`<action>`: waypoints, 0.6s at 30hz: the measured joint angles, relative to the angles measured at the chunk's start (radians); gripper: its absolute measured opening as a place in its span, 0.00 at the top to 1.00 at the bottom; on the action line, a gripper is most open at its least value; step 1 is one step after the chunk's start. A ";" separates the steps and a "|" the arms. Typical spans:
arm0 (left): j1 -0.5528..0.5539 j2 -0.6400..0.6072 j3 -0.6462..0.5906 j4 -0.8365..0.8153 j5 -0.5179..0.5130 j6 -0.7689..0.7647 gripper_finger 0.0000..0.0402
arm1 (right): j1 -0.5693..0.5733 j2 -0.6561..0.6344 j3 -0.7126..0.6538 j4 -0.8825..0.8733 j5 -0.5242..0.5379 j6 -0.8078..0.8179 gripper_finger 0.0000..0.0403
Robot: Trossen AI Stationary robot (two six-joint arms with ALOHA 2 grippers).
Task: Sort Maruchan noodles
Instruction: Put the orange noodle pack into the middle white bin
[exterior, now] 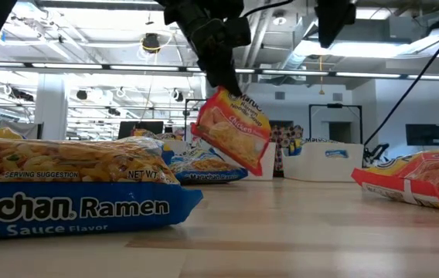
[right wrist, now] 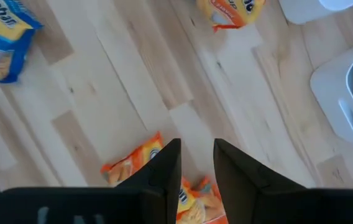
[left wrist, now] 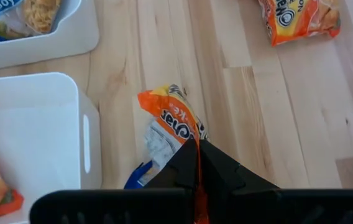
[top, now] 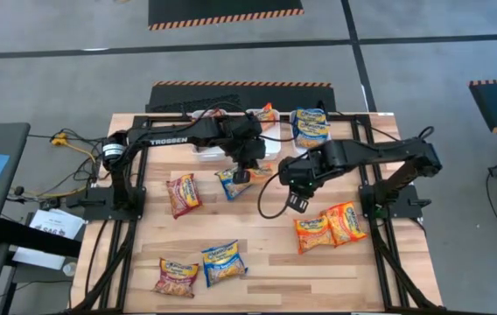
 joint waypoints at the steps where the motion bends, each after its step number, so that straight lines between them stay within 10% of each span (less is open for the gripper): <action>1: 0.000 0.000 0.000 -0.005 0.000 0.000 1.00 | -0.007 0.000 -0.009 0.017 -0.001 -0.013 0.70; 18: 0.000 0.000 -0.001 -0.017 0.001 0.000 1.00 | -0.097 0.000 -0.090 0.216 0.020 -0.346 0.37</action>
